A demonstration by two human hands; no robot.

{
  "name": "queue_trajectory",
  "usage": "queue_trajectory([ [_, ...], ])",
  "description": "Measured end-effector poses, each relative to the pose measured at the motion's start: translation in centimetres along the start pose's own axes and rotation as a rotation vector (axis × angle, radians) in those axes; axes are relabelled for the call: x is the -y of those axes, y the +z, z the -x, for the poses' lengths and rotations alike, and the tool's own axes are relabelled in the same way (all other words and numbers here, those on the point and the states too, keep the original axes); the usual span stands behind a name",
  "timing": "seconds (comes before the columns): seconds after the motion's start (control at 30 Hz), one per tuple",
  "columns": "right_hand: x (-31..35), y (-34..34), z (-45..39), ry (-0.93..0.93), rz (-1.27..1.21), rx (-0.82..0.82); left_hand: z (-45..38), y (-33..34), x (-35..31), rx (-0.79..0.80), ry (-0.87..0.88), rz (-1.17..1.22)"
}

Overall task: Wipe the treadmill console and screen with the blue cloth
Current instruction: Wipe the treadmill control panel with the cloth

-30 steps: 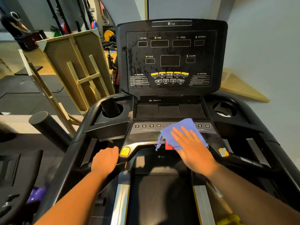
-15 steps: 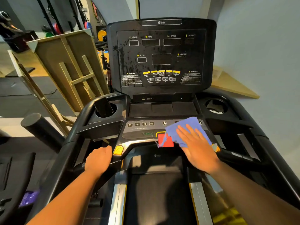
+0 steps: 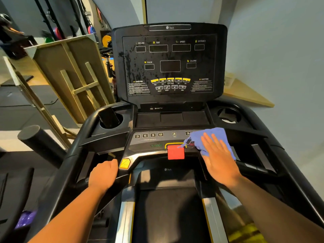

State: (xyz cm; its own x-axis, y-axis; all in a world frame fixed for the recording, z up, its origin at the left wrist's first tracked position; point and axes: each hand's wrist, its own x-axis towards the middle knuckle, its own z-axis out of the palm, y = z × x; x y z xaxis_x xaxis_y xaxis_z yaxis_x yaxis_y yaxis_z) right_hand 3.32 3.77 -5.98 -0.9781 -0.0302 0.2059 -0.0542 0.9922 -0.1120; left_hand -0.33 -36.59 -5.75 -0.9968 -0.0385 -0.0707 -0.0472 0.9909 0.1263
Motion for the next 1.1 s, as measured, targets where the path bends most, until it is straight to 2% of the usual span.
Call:
queue_trajectory([
  [0.07,1.8,0.0,-2.0,0.192,-0.041,0.000,-0.1,0.0,0.0,-0.010,0.001,-0.012],
  [0.1,3.0,-0.2,-3.1,0.221,-0.055,0.016,-0.1,-0.1,-0.2,-0.012,0.002,-0.006],
  [0.13,4.1,-0.2,-4.0,0.188,-0.063,0.038,0.0,-0.1,-0.2,-0.016,-0.005,0.013],
  [0.2,4.9,-0.2,-4.4,0.010,-0.056,0.099,-0.1,0.2,0.0,-0.025,-0.023,0.052],
  [0.27,3.7,-0.6,-3.3,-0.133,-0.077,0.140,0.0,0.3,0.2,-0.017,-0.034,0.069],
  [0.37,0.9,-0.4,-0.2,-0.173,-0.042,0.021,-0.1,0.2,0.0,-0.004,-0.022,0.068],
  [0.5,2.1,0.3,-0.8,0.178,-0.100,-0.037,-0.2,0.3,0.2,-0.005,0.002,0.027],
  [0.57,4.8,0.5,-2.5,0.259,-0.106,-0.012,-0.1,0.3,0.2,-0.002,0.000,0.027],
  [0.67,7.5,0.7,-3.0,0.025,-0.125,0.057,0.1,0.0,-0.1,-0.006,-0.013,0.051],
  [0.73,6.6,0.6,-1.9,-0.150,-0.119,0.090,0.2,0.0,0.0,-0.013,-0.010,0.025],
  [0.8,4.0,0.7,-0.6,-0.203,-0.091,0.069,0.3,0.1,0.2,0.016,-0.027,0.027],
  [0.87,1.5,0.6,0.6,-0.117,-0.058,0.025,0.2,0.2,0.4,0.036,-0.033,0.041],
  [0.93,0.8,0.4,0.6,0.012,-0.057,-0.006,0.1,0.2,0.3,0.036,0.005,-0.041],
  [1.07,5.6,0.0,-2.9,0.310,-0.148,-0.048,0.1,0.2,0.3,0.020,0.000,0.023],
  [1.1,7.0,-0.1,-3.6,0.323,-0.149,-0.021,0.2,0.2,0.2,0.015,-0.005,0.059],
])
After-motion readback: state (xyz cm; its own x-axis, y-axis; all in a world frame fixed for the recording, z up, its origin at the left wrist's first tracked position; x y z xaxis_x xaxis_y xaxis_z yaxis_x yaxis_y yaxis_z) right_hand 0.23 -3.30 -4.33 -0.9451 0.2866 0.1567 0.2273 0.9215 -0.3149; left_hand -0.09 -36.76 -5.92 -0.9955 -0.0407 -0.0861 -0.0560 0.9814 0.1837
